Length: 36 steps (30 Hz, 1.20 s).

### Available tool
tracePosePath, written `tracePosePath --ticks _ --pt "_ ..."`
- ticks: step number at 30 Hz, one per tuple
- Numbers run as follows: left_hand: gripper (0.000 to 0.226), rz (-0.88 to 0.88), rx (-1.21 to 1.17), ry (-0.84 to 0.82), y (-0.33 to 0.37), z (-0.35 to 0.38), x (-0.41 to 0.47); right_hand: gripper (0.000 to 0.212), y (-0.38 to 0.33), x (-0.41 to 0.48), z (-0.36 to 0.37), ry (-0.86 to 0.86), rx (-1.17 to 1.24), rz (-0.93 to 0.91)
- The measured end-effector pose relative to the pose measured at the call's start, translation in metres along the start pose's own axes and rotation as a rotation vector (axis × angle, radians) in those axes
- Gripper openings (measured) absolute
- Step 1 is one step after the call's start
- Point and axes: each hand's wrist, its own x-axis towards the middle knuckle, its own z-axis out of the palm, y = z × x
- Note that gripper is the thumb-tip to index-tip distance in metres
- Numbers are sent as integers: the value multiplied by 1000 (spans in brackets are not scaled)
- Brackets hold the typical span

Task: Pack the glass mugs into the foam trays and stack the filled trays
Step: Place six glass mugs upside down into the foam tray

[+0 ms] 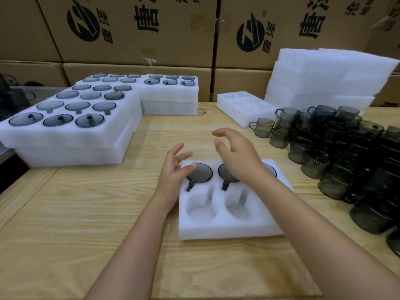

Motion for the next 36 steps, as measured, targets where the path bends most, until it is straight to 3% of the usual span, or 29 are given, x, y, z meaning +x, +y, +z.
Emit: tracePosePath --ticks 7,12,19,24,28,36 --pt "55 -47 -58 7 -1 0 2 37 78 42 -65 183 -458 171" --pt "46 -27 -15 32 -4 -4 7 48 112 91 -95 163 -618 285" --pt "38 -9 11 103 -4 -2 13 25 134 117 -106 20 -756 441" --pt "38 10 26 183 -4 -2 14 14 136 118 -104 59 -845 436" --pt "36 19 38 235 -1 -6 16 16 123 112 -105 206 -731 463" --pt "33 69 92 225 9 -5 12 19 54 21 -89 554 -98 324"
